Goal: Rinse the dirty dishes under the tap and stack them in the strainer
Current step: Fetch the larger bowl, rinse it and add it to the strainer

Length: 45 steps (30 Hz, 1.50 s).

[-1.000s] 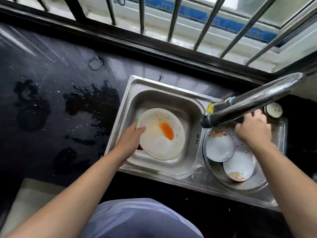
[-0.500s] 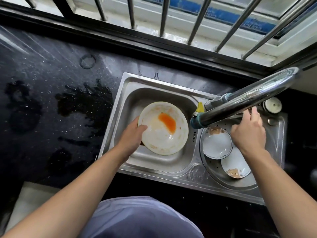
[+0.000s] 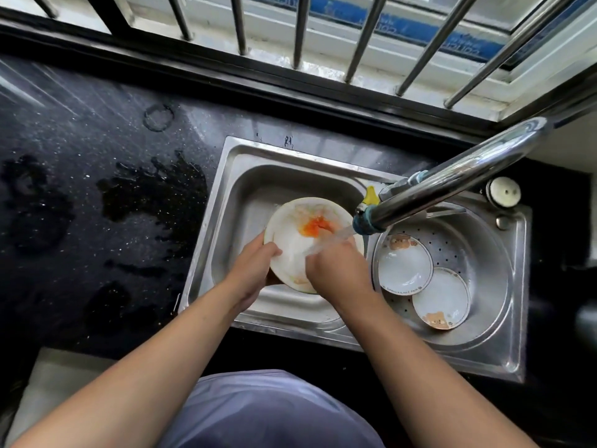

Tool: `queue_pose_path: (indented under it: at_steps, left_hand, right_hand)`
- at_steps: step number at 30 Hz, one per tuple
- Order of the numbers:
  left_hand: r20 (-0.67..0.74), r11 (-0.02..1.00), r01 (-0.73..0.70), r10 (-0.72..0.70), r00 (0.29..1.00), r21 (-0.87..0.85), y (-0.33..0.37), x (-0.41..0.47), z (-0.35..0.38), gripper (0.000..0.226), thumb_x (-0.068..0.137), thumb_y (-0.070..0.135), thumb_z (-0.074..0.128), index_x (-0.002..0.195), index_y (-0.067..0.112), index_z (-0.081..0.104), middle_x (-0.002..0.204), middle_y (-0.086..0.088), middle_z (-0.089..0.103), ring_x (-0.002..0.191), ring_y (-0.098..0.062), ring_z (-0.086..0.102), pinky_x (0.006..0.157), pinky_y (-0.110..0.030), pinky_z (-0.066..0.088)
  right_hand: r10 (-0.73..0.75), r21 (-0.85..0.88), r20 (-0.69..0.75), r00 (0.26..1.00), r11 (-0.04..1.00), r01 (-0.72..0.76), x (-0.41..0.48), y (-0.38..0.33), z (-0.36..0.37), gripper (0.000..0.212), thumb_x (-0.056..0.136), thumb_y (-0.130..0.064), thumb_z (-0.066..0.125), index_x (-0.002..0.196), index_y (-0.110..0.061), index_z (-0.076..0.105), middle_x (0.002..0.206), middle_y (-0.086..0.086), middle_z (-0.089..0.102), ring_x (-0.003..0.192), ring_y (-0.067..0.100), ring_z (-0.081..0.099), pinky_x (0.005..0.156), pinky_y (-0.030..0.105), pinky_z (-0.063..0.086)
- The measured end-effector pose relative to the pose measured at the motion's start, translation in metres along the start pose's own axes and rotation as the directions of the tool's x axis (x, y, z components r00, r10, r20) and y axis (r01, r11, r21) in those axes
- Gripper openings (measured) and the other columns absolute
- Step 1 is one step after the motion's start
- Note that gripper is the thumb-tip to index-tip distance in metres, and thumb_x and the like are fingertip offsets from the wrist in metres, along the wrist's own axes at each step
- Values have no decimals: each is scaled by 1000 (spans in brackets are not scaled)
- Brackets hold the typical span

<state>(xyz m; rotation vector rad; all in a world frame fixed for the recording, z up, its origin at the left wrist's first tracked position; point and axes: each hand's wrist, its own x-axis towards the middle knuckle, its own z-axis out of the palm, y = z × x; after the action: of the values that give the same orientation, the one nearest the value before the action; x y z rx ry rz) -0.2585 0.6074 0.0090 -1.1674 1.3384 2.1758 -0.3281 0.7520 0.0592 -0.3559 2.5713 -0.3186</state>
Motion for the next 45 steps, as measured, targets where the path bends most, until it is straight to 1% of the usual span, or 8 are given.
queue_pose_path:
  at_steps: [6,10,15,23,29,35,40,45]
  left_hand:
    - [-76,1000,-24,23,997,-10,0,4,-3,42,81,12,54,118,21,72,98,-5,80,84,-17,77,63,-37,62]
    - [-92,999,-23,27,995,41,0,4,-10,45,92,4,46,131,16,63,115,-15,72,100,-32,71,73,-47,65]
    - [-71,996,0,6,997,93,-2,3,7,39,82,7,50,106,26,74,91,-6,79,71,-18,75,62,-36,61]
    - [-124,989,-3,21,992,145,5,11,3,51,85,3,46,131,18,63,115,-15,72,95,-34,72,70,-49,66]
    - [-177,992,13,9,984,126,7,8,4,47,86,1,43,118,22,69,102,-13,77,74,-21,77,58,-37,62]
    - [-117,987,24,-5,993,160,-2,1,13,55,88,-3,44,132,21,64,120,-19,72,96,-34,73,74,-50,66]
    - [-181,995,6,13,983,101,1,-1,13,46,93,-4,42,130,12,63,116,-23,74,89,-29,76,64,-40,65]
    - [-170,993,30,-10,985,117,1,1,1,48,92,-4,42,132,15,61,124,-23,69,99,-35,71,72,-45,66]
  right_hand:
    - [-343,208,296,891,934,290,-4,-25,9,33,92,-13,47,123,-18,59,130,10,60,118,34,57,97,48,50]
    - [-86,-28,301,950,995,99,1,9,-1,17,94,-18,48,96,-11,63,86,7,62,96,36,66,72,35,51]
    - [-272,45,256,928,962,269,15,-17,4,37,101,-18,47,136,-6,53,135,17,56,117,36,58,93,42,45]
    - [-18,-44,341,940,998,35,24,8,19,34,97,-29,48,120,-7,61,124,16,60,111,33,59,89,40,50]
    - [-319,292,356,878,931,219,14,-12,31,34,102,-23,39,128,-9,57,136,18,56,121,41,54,101,50,46]
    - [31,32,328,944,999,-44,28,13,29,41,97,-21,44,131,-1,55,120,20,65,89,31,56,74,38,46]
    - [-242,376,361,901,921,97,18,-9,27,33,104,-35,39,112,-14,64,119,16,64,109,39,59,89,44,48]
    - [-21,67,476,879,998,-13,22,17,28,19,95,-20,45,99,-8,59,116,20,63,91,33,55,75,35,44]
